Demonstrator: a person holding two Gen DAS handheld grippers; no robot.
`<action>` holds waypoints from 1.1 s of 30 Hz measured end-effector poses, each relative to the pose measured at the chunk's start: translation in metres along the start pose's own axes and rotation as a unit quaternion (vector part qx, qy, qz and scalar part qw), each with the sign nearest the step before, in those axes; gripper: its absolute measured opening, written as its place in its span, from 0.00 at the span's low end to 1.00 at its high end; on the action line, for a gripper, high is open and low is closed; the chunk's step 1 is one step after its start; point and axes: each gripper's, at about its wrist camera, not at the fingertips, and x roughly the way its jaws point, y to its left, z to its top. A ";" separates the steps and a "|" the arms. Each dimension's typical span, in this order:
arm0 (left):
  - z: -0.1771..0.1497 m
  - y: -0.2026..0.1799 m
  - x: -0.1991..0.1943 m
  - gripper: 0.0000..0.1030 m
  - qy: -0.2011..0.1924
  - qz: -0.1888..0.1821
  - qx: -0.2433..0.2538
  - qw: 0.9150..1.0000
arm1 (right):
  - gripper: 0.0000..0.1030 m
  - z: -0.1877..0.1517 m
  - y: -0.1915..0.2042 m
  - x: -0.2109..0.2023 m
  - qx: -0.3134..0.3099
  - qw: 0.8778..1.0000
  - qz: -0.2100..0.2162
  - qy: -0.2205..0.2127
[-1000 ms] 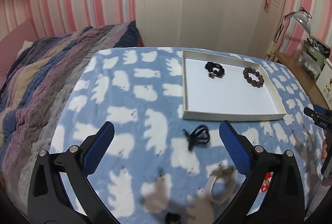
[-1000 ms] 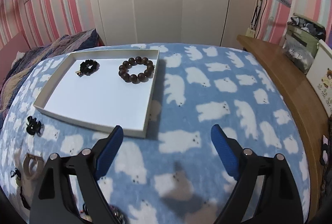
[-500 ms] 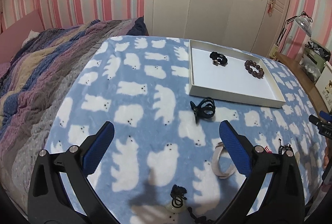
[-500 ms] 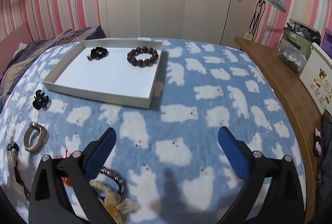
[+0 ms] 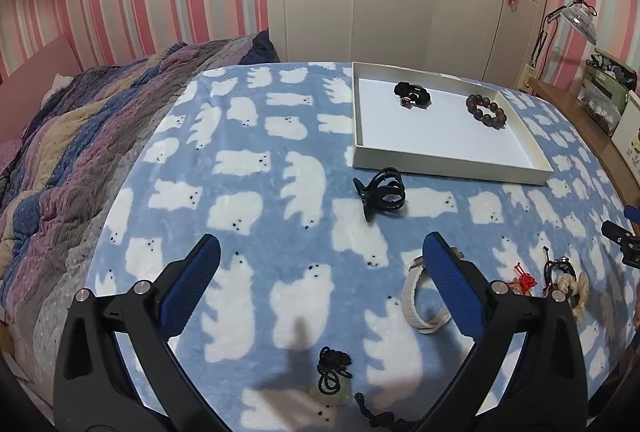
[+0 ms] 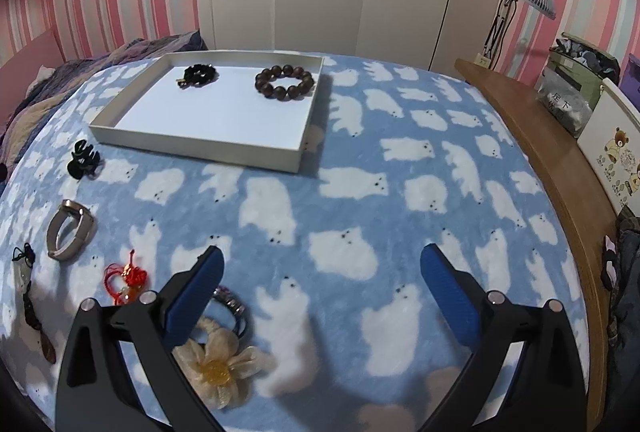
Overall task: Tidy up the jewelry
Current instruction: 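Withdraw both open tools from the tray back over the blanket, then grasp the black claw clip with the left tool while the right tool nears the flower scrunchie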
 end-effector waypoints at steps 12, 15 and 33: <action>0.002 -0.008 0.008 0.97 0.009 -0.011 0.007 1.000 | 0.96 -0.003 0.004 0.008 -0.009 1.000 0.002 0.025; 0.003 -0.011 0.009 0.97 0.008 -0.012 0.013 1.000 | 0.96 -0.003 0.003 0.008 -0.012 1.000 0.000 0.026; 0.007 -0.022 0.031 0.97 0.085 -0.042 0.032 0.995 | 0.96 -0.009 0.032 0.006 -0.117 0.982 0.049 0.141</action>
